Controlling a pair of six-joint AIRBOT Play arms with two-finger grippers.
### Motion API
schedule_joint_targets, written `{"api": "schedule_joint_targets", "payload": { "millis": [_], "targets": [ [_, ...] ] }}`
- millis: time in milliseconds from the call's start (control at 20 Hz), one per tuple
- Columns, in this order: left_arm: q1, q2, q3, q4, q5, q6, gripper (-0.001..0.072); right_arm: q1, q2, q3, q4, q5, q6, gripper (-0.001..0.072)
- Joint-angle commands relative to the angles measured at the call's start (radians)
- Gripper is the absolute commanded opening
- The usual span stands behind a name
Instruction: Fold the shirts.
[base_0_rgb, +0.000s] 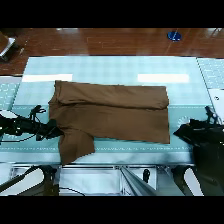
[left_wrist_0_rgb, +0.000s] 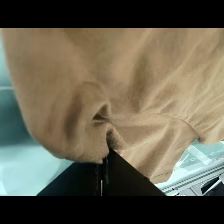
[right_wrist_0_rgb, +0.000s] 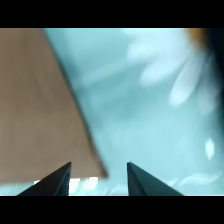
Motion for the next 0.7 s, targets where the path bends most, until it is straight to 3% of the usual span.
{"api": "schedule_joint_targets", "payload": {
  "millis": [0,100,450,650],
  "targets": [
    [-0.005,-0.002,-0.001,0.009,0.009,0.004,0.0023,0.058,0.0,-0.04,0.046,0.05,-0.003,0.0409],
    [-0.005,-0.002,-0.001,0.01,0.008,0.004,0.0024,0.069,0.0,-0.04,0.005,0.042,0.053,0.0409],
    [-0.005,-0.002,-0.001,0.01,0.019,0.005,0.0024,0.069,-0.095,-0.04,0.003,0.048,0.044,0.0409],
    [-0.005,-0.002,-0.001,0.009,0.023,0.004,0.0024,0.069,-0.226,-0.039,0.082,-0.086,0.009,0.0409]
  ]
}}
